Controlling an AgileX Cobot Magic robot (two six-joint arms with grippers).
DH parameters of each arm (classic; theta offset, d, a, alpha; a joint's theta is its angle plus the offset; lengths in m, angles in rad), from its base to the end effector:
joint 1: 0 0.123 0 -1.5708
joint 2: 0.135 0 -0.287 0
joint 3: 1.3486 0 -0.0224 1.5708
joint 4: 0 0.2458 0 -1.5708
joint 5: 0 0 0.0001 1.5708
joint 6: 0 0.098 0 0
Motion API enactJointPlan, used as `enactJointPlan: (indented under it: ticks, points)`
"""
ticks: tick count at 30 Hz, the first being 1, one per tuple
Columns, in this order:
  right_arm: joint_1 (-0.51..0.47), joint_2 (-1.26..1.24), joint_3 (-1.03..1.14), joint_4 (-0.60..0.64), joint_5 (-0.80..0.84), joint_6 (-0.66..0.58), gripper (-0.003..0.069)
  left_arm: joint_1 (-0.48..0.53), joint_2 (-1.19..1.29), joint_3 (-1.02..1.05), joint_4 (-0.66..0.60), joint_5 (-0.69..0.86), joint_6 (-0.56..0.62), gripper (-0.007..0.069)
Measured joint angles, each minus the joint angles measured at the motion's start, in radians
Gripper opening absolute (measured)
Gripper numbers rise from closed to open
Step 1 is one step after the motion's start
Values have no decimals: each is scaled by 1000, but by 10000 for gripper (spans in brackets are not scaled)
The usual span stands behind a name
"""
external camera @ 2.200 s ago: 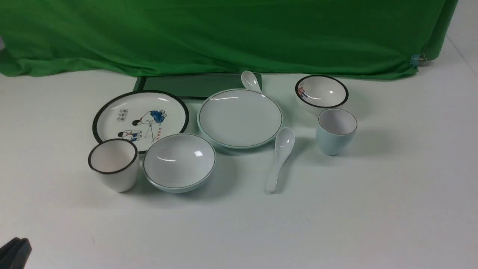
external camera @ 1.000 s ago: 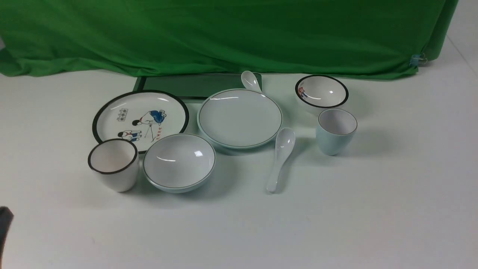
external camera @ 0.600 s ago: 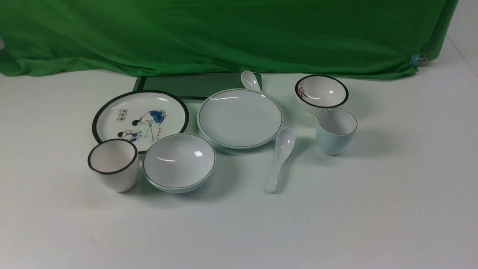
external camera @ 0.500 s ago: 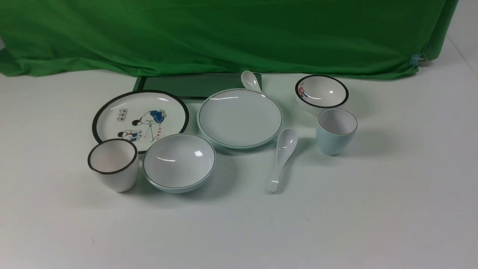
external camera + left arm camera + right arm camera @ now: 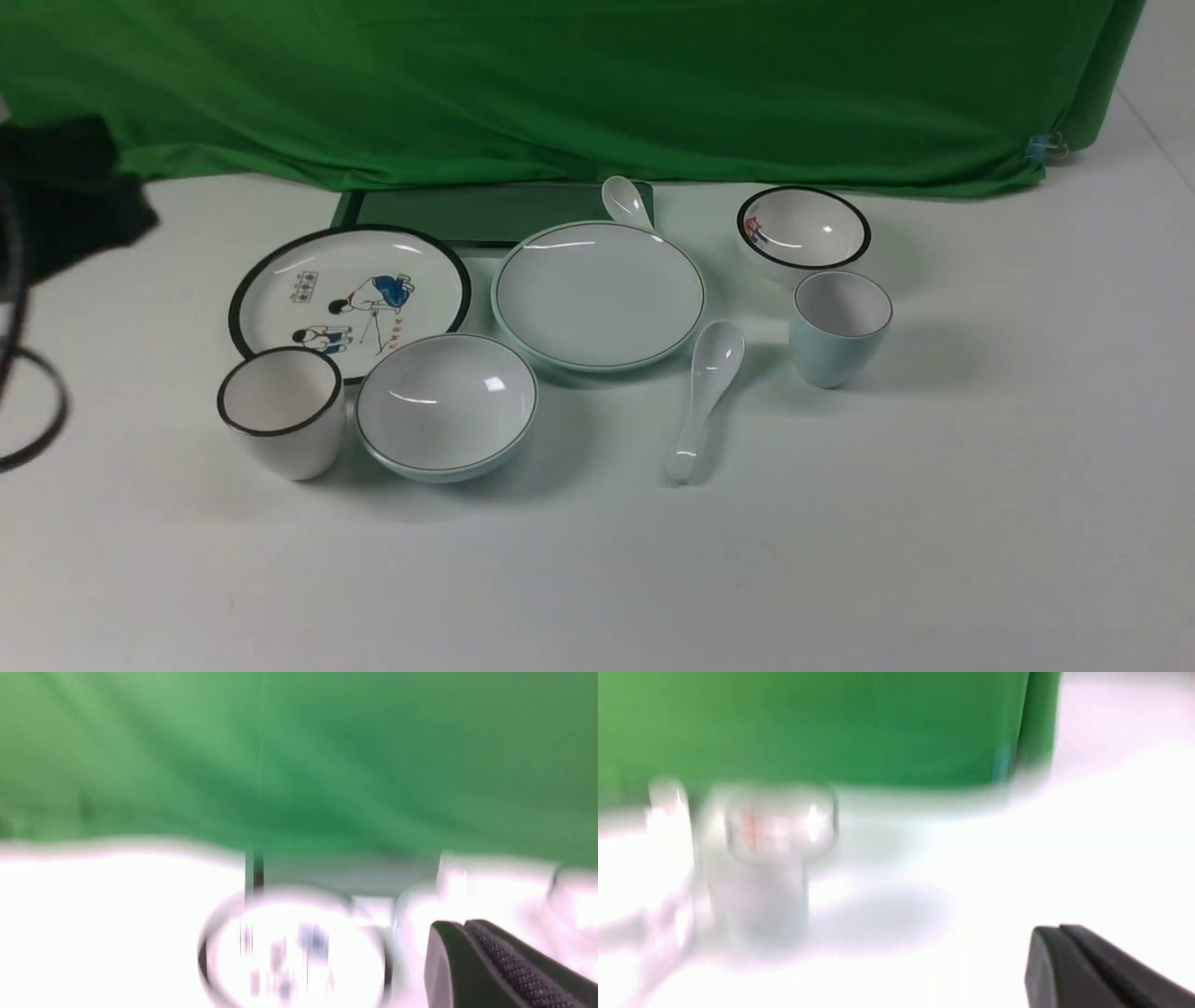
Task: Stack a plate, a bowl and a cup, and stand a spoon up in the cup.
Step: Use the left arm to grab a blue rice bowl
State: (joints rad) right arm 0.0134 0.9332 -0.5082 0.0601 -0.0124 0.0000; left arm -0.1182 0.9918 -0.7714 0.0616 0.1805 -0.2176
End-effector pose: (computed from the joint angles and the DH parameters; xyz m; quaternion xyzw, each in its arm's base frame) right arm 0.1939 0.0025 0.2828 0.0192 0.8121 0.0211 0.5828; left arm 0.2151 -0.0245 0.3414 -0.0189 0.8086 -0.0762 0.5832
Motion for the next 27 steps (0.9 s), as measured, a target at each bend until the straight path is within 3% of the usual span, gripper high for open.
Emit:
enactJointPlan:
  ticks: [3, 8, 11, 15, 18, 23, 27]
  points:
    - [70, 161, -179, 0, 299, -97, 11, -50, 166, -121, -44, 206, 101, -19]
    - [197, 357, -425, 10, 573, -166, 11, -87, 387, -337, -136, 432, 253, 41]
    - [259, 433, -501, 14, 633, -191, 11, -106, 504, -460, -152, 527, 322, 130]
    - [323, 515, -527, 17, 694, -207, 11, -121, 708, -627, -149, 588, 457, 345]
    - [338, 528, -528, 18, 719, -209, 11, -121, 838, -703, -123, 614, 497, 433]
    - [343, 528, -530, 18, 721, -209, 11, -121, 986, -763, -92, 630, 511, 451]
    - [343, 528, -530, 18, 720, -209, 13, -121, 1071, -772, -94, 618, 512, 340]
